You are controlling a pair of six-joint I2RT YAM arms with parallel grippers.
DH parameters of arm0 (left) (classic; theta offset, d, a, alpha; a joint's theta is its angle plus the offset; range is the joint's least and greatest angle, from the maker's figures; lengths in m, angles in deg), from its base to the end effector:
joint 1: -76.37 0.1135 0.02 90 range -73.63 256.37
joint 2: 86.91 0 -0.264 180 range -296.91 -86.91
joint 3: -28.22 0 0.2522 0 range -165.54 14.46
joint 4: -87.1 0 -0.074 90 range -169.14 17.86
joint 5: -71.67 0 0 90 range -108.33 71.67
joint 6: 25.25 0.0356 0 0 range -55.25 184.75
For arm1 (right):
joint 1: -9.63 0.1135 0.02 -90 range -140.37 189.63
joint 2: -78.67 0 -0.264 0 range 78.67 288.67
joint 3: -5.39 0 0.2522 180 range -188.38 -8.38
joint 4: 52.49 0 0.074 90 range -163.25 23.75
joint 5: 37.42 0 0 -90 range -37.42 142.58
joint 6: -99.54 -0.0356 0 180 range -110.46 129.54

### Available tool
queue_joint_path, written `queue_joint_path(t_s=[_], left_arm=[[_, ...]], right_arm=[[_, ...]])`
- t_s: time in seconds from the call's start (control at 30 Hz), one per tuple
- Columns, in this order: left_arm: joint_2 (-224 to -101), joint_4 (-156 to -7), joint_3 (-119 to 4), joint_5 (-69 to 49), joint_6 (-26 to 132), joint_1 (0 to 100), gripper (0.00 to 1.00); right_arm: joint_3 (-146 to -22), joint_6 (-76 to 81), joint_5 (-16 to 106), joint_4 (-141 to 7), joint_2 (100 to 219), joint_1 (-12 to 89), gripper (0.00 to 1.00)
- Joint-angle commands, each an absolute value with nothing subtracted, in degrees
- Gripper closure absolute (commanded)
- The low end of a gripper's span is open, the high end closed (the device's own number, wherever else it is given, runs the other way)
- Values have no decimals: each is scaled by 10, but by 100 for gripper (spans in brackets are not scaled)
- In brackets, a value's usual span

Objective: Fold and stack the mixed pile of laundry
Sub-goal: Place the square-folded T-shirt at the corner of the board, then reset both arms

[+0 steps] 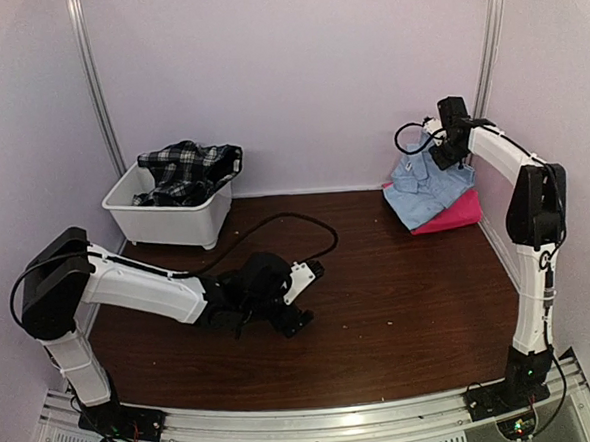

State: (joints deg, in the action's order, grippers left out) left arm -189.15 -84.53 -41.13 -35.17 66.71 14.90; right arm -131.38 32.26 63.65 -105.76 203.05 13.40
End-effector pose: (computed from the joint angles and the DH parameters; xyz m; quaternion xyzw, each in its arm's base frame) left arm 0.1853 -0.3193 0.1633 0.4223 0.7983 -0.0868 0.4206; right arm 0.4971 0.0259 0.3142 -0.1684 0.8904 -0.1546 0.3936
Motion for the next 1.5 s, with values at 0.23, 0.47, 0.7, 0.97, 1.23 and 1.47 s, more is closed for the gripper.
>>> queue_joint_path(t_s=[0.23,0.47,0.7,0.97,1.23,1.47], left_arm=[[-1873,-837,-426,-334,649,185,2],[-1866,-836,-420,-332,629,193,2],[-1828,-841,-402,-327,592,222,2],[-1777,-853,-385,-276,512,288,2],[-1742,-732,-477,-270,482,350,2],[-1719,-620,-585,-271,488,421,2]], right_arm=[[-1291,306,616,-977,2087,64,100],[-1292,298,655,-958,2120,51,79],[-1295,273,739,-942,2097,48,22],[-1284,193,627,-957,2027,48,0],[-1205,96,456,-930,1933,48,0],[-1032,1,263,-831,1801,49,0]])
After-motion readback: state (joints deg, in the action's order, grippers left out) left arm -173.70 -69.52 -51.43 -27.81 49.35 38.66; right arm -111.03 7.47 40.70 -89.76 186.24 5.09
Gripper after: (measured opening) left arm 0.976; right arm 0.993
